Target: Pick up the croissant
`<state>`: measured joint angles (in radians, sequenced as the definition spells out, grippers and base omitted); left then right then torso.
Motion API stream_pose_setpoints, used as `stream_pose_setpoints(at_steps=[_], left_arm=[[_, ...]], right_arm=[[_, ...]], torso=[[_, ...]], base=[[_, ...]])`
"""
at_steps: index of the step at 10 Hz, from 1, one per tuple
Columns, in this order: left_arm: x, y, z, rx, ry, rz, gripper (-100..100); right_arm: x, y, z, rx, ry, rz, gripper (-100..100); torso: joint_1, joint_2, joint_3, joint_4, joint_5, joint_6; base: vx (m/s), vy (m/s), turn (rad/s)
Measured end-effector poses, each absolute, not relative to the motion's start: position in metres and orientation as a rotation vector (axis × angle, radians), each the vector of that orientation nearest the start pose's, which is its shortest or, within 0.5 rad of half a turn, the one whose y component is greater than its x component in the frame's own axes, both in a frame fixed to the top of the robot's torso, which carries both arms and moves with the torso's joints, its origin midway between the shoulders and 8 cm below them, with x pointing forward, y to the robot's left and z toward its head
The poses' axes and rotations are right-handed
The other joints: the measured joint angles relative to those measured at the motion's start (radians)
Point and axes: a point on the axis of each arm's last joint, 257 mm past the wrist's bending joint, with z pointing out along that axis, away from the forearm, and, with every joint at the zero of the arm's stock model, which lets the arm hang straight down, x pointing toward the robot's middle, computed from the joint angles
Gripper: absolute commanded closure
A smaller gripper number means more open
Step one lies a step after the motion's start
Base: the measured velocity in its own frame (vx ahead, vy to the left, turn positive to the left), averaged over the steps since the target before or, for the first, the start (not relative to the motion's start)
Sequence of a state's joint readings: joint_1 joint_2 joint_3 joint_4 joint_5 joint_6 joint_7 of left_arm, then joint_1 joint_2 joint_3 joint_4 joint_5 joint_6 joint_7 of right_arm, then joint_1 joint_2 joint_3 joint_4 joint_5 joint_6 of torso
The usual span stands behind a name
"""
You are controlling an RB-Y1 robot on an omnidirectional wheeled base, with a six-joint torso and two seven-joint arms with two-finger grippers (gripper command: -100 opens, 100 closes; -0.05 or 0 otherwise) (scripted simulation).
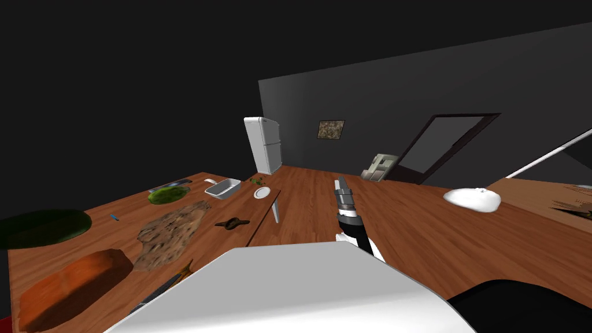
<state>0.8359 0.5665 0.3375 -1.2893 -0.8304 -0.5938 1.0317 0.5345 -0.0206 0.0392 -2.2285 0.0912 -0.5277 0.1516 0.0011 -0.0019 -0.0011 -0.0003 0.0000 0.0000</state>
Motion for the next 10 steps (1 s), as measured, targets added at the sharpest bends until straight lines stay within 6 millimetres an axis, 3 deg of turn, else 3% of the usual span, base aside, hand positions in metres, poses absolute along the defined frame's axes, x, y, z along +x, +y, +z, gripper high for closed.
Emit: stream_pose_setpoints(at_steps=[2,10], left_arm=[[0.068,0.56,-0.441,-1.59,1.841,-0.499,-100],[-0.012,0.574,-0.47,-1.793,1.899,-0.38,-100]], right_arm=[[0.35,-0.258,-0.006,0.567,0.759,1.125,0],[0.35,-0.258,-0.006,0.567,0.759,1.125,0]], torso=[[0.0,-0.002,-0.001,0.0,0.0,0.0],[-0.002,-0.004,-0.002,-0.001,0.0,0.0]], base=[[0.068,0.02,-0.101],[0.067,0.015,-0.097]])
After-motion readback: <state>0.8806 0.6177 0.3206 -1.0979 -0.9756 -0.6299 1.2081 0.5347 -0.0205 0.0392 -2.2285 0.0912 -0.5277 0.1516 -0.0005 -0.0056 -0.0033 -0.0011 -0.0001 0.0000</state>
